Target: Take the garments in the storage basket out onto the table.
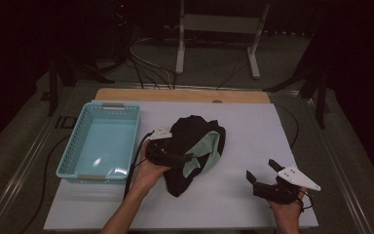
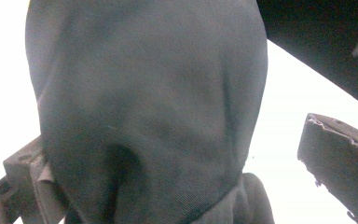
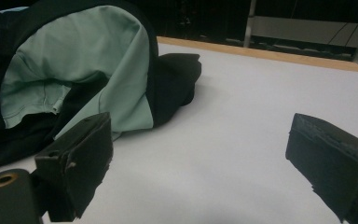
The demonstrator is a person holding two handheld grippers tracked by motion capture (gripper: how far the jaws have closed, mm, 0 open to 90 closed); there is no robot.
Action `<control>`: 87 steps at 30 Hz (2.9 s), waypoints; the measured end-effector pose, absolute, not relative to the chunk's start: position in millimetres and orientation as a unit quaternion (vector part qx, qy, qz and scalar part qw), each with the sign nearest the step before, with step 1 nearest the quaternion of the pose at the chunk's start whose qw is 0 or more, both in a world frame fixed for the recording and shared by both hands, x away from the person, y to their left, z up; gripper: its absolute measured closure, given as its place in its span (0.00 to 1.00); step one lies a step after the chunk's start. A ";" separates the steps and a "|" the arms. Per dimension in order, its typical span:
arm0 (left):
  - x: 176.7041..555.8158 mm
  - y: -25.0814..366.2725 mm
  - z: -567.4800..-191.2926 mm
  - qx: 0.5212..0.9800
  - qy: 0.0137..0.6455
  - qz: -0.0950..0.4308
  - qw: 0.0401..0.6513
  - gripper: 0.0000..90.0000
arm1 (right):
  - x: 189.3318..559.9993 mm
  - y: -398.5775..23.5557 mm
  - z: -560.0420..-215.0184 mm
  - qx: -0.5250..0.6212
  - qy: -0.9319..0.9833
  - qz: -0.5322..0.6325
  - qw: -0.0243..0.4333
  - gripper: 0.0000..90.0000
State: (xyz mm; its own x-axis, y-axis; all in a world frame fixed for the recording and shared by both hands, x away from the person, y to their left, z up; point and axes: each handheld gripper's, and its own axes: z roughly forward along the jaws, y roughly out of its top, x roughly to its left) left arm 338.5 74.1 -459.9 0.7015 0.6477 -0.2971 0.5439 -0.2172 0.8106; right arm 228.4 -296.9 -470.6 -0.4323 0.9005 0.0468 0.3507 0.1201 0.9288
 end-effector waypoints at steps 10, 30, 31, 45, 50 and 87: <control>336.2 90.5 -445.3 0.752 0.394 0.103 0.519 0.00 | 228.4 -296.7 -470.7 0.451 0.693 0.486 0.282 0.08; 333.4 131.2 -416.4 0.730 0.403 0.153 0.530 0.00 | 228.9 -295.9 -471.3 0.451 0.694 0.485 0.281 0.08; 333.1 136.8 -413.9 0.727 0.405 0.155 0.533 0.00 | 229.0 -295.9 -471.4 0.451 0.695 0.485 0.281 0.08; 327.9 168.0 -405.0 0.709 0.420 0.188 0.535 0.00 | 228.6 -296.2 -471.0 0.449 0.694 0.487 0.281 0.08; 324.0 183.4 -405.1 0.704 0.426 0.196 0.533 0.00 | 228.5 -296.2 -471.0 0.449 0.694 0.488 0.281 0.08; 293.7 242.8 -420.8 0.683 0.450 0.236 0.525 0.00 | 231.5 -300.8 -467.8 0.447 0.688 0.494 0.287 0.08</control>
